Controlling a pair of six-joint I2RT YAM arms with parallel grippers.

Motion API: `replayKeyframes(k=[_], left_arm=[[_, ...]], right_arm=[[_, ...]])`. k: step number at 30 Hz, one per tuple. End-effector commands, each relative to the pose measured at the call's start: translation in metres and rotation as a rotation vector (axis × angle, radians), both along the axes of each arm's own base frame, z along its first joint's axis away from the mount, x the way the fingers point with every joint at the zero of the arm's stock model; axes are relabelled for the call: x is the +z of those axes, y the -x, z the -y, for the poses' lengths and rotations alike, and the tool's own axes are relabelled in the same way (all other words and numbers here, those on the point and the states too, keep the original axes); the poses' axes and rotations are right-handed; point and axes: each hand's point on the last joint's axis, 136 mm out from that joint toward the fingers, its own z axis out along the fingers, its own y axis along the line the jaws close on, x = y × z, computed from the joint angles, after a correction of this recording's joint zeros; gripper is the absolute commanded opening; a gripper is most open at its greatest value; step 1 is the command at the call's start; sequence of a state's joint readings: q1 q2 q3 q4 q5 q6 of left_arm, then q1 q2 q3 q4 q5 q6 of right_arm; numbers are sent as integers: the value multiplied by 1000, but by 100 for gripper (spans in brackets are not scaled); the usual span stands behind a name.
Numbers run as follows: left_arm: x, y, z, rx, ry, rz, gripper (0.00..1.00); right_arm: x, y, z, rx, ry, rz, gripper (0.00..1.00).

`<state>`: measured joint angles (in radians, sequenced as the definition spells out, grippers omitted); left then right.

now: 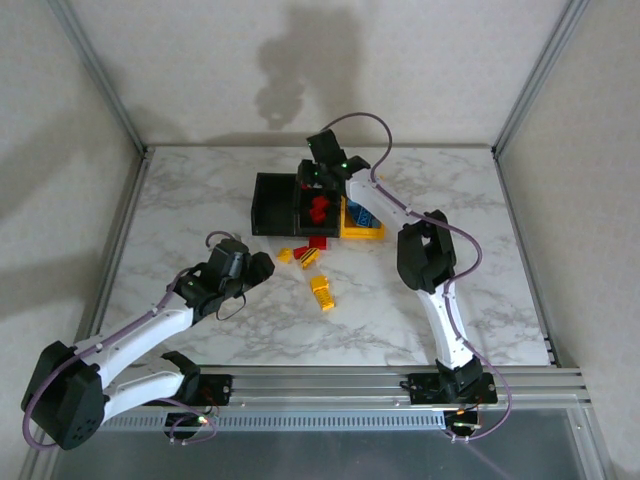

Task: Sort the legos into containers by color
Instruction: Place the lego in the container, then move the lego to the center of the table.

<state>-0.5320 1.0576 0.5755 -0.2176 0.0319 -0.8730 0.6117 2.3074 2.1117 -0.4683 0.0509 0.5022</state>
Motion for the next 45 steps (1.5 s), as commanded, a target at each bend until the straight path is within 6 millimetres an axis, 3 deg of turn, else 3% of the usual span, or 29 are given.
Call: replayKeyframes(k=[1, 8, 11, 15, 21, 25, 30, 36, 41, 45], left_arm=[[0, 0, 0, 5, 13, -5, 62], [1, 1, -2, 10, 6, -3, 62], [0, 1, -2, 10, 3, -6, 62], [-1, 0, -1, 8, 9, -7, 62], [0, -2, -1, 13, 7, -3, 62], [2, -6, 1, 14, 4, -2, 64], [5, -24, 2, 15, -82, -18, 69], [-8, -51, 15, -16, -118, -34, 71], [-22, -65, 10, 2, -227, -73, 79], [-31, -73, 11, -9, -273, -84, 79]], right_arm=[[-25, -3, 0, -21, 16, -54, 31], [-41, -7, 2, -32, 0, -80, 33], [-45, -8, 0, -30, -6, -87, 40], [-40, -7, 0, -27, -9, -81, 47], [-14, -1, 7, -30, -14, -42, 47], [12, 22, 13, -2, -22, -2, 47], [26, 76, 26, 50, -35, 14, 47], [13, 134, 64, 24, -41, -21, 47], [7, 162, 85, 8, -47, -38, 47], [7, 171, 95, -13, -48, -38, 47]])
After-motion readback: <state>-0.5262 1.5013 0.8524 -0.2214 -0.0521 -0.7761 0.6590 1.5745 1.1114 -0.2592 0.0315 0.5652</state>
